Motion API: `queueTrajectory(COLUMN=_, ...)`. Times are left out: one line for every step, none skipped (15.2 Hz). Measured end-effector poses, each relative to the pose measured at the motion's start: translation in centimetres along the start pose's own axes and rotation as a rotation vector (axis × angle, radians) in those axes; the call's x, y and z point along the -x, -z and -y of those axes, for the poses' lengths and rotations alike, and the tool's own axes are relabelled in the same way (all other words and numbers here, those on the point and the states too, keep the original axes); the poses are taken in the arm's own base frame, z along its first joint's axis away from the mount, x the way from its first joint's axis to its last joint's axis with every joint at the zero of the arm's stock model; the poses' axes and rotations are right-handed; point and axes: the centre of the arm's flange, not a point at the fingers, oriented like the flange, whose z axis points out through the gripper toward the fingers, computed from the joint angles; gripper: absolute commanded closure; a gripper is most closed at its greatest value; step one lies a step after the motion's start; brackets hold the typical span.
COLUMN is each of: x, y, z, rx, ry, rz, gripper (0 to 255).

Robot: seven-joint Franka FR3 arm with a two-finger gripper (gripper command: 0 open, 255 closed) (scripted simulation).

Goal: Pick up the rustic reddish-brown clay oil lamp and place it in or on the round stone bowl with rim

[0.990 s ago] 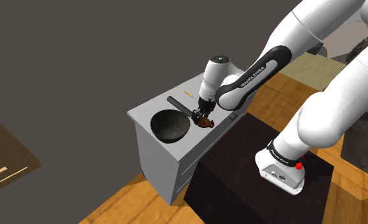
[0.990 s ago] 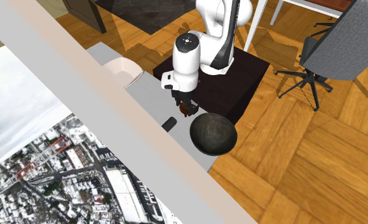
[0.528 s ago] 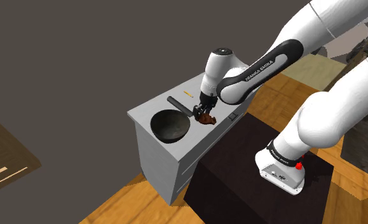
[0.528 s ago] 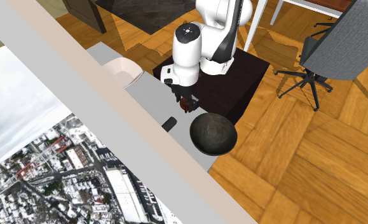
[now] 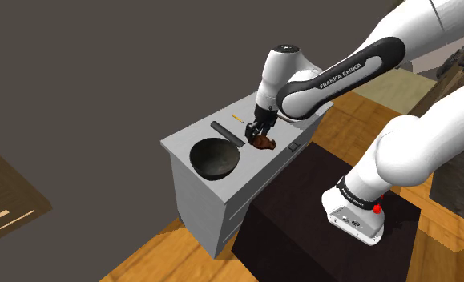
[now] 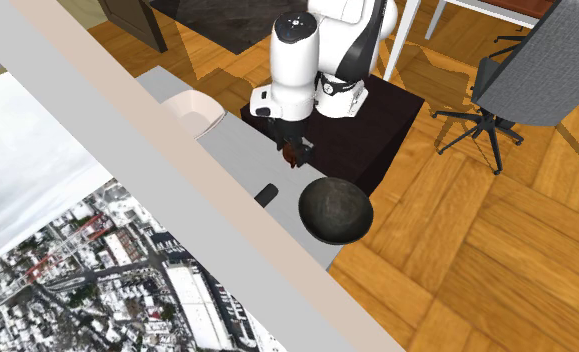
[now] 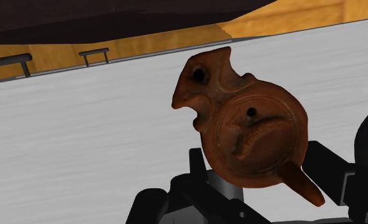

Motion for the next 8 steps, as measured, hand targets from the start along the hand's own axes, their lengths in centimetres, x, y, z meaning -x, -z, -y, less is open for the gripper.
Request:
queueTrajectory(x=0.0, y=0.5, z=0.0, rx=0.0, ry=0.0, rz=0.0, gripper=255)
queueTrajectory(x=0.0, y=1.0, z=0.0, rx=0.0, ry=0.0, rz=0.0, gripper=255)
queueTrajectory(x=-0.1, y=1.5, z=0.0, rx=0.0, ry=0.0, rz=0.0, gripper=255)
queueTrajectory(x=-0.1, y=2.1, z=0.0, rx=0.0, ry=0.0, rz=0.0, gripper=255)
queueTrajectory(x=0.0, y=2.6, z=0.0, rx=0.0, ry=0.0, rz=0.0, gripper=255)
queueTrajectory(x=-0.1, y=3.2, z=-0.1, rx=0.0, ry=0.0, rz=0.0, gripper=255)
queueTrajectory(x=-0.1, y=3.7, z=0.0, rx=0.0, ry=0.0, rz=0.0, gripper=255)
queueTrajectory(x=-0.1, y=4.3, z=0.1, rx=0.0, ry=0.0, rz=0.0, gripper=255)
